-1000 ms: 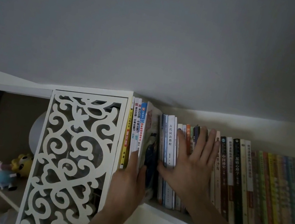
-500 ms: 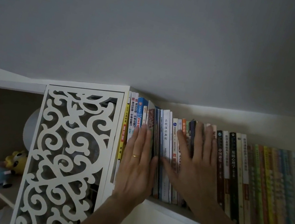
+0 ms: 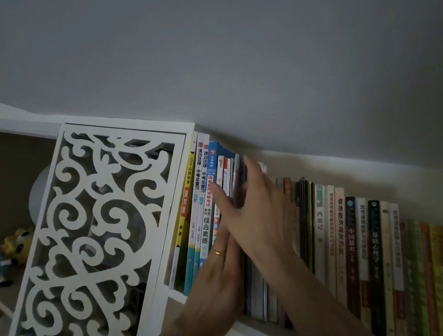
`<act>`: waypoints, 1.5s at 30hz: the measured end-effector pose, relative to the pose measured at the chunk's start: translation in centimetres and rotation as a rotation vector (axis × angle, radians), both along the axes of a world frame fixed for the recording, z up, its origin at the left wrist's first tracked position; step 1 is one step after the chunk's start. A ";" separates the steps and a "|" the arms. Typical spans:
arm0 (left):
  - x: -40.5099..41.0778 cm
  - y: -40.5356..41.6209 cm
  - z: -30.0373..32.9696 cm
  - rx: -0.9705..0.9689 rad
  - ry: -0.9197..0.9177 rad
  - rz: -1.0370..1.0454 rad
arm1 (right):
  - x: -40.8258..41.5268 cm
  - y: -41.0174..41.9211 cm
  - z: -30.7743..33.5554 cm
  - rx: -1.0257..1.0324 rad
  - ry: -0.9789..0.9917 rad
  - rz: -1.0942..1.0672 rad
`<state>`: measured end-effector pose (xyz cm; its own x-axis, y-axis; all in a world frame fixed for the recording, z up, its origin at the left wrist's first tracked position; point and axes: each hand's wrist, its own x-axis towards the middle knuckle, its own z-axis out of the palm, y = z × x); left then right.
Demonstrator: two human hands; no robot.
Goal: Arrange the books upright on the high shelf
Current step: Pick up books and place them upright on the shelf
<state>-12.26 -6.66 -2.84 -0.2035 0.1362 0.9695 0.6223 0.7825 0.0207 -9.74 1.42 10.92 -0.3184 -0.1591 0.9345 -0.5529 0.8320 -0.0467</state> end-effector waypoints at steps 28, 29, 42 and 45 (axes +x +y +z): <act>-1.4 -1.7 1.2 -0.166 0.038 0.444 | -0.9 -1.2 1.0 0.060 -0.061 -0.218; -1.5 -1.7 1.2 -0.168 0.027 0.460 | -1.1 -1.2 1.1 0.054 -0.069 -0.212; -0.6 -2.5 1.7 -0.288 -0.106 0.604 | -1.5 -0.7 1.3 -0.163 -0.221 -0.180; 0.7 -2.4 2.1 -0.313 -0.135 0.570 | 0.0 -0.8 0.6 -0.150 -0.212 -0.194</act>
